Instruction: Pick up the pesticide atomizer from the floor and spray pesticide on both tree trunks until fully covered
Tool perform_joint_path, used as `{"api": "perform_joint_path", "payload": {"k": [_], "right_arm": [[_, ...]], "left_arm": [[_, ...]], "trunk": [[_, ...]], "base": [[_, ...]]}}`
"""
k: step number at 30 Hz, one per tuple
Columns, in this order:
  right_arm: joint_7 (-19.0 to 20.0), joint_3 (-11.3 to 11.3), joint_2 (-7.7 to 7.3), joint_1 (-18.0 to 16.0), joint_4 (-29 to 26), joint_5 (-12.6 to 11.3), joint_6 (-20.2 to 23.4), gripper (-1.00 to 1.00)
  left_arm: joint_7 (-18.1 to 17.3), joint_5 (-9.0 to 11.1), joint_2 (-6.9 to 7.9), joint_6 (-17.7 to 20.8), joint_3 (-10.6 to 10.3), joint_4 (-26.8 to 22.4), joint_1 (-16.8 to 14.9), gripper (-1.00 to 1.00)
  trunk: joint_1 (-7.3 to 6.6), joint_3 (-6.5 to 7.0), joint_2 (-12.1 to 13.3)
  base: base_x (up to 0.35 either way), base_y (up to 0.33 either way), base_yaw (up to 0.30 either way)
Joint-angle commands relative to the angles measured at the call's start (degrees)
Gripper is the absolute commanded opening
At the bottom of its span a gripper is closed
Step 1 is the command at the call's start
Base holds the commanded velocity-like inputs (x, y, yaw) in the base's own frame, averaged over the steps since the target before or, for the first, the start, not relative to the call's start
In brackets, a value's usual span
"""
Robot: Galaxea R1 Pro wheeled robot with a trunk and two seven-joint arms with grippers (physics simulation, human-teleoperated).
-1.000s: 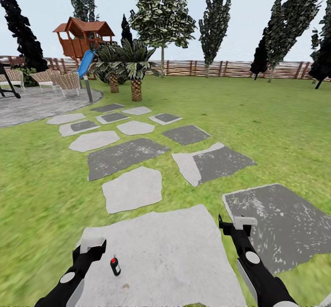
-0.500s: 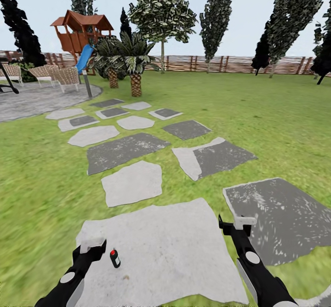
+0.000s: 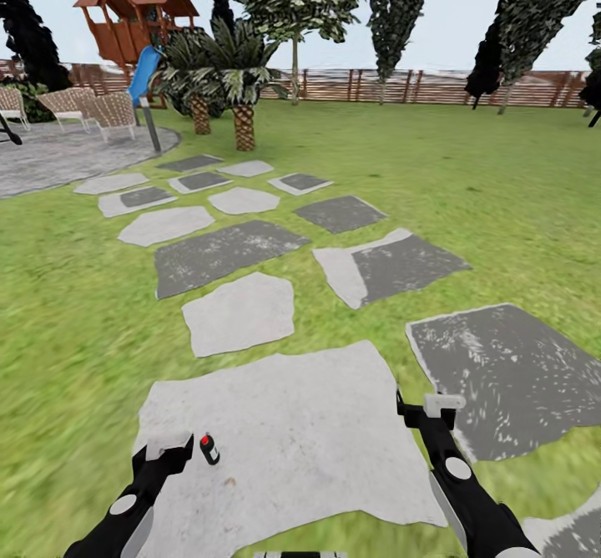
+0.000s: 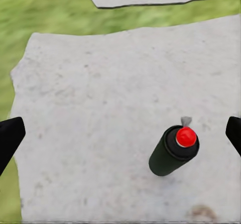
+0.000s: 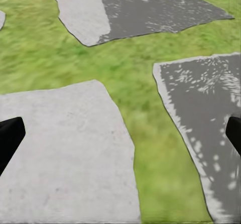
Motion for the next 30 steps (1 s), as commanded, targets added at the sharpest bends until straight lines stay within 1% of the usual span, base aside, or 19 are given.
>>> {"api": "perform_joint_path", "payload": {"k": [1, 5, 14, 16, 20, 25, 30], "right_arm": [[0.0, 0.0, 0.0, 0.0, 0.0, 0.0, 0.0, 1.0], [0.0, 0.0, 0.0, 0.0, 0.0, 0.0, 0.0, 1.0], [0.0, 0.0, 0.0, 0.0, 0.0, 0.0, 0.0, 1.0], [0.0, 0.0, 0.0, 0.0, 0.0, 0.0, 0.0, 1.0], [0.0, 0.0, 0.0, 0.0, 0.0, 0.0, 0.0, 1.0], [0.0, 0.0, 0.0, 0.0, -0.1, 0.0, 0.0, 1.0], [-0.1, 0.0, 0.0, 0.0, -0.3, -0.1, 0.0, 1.0]], "left_arm": [[0.0, 0.0, 0.01, 0.0, 0.0, 0.0, 0.0, 1.0], [0.0, 0.0, 0.03, -0.1, 0.0, 0.0, 0.0, 1.0], [0.0, 0.0, 0.15, -0.1, 0.0, 0.0, 0.0, 1.0], [0.0, 0.0, 0.15, -0.1, 0.0, 0.0, 0.0, 1.0], [0.0, 0.0, 0.19, -0.1, 0.0, 0.0, 0.0, 1.0], [0.0, 0.0, 0.35, -0.1, 0.1, 0.0, 0.0, 1.0], [0.0, -0.1, 0.32, -0.3, 0.1, 0.0, 0.2, 1.0]], "trunk": [[0.02, -0.32, 0.0], [0.12, -1.55, -0.1], [0.36, -3.99, -0.2], [0.36, -4.05, -0.2], [0.36, -4.08, -0.2], [0.49, -5.26, -0.3], [0.61, -6.74, -0.3]], "base": [[0.0, 0.0, 0.0], [0.0, 0.0, -0.1], [0.0, 0.0, -0.243], [0.0, 0.0, -0.213], [0.0, 0.0, -0.06], [0.0, 0.0, -0.007], [0.0, 0.0, 0.0]]}}
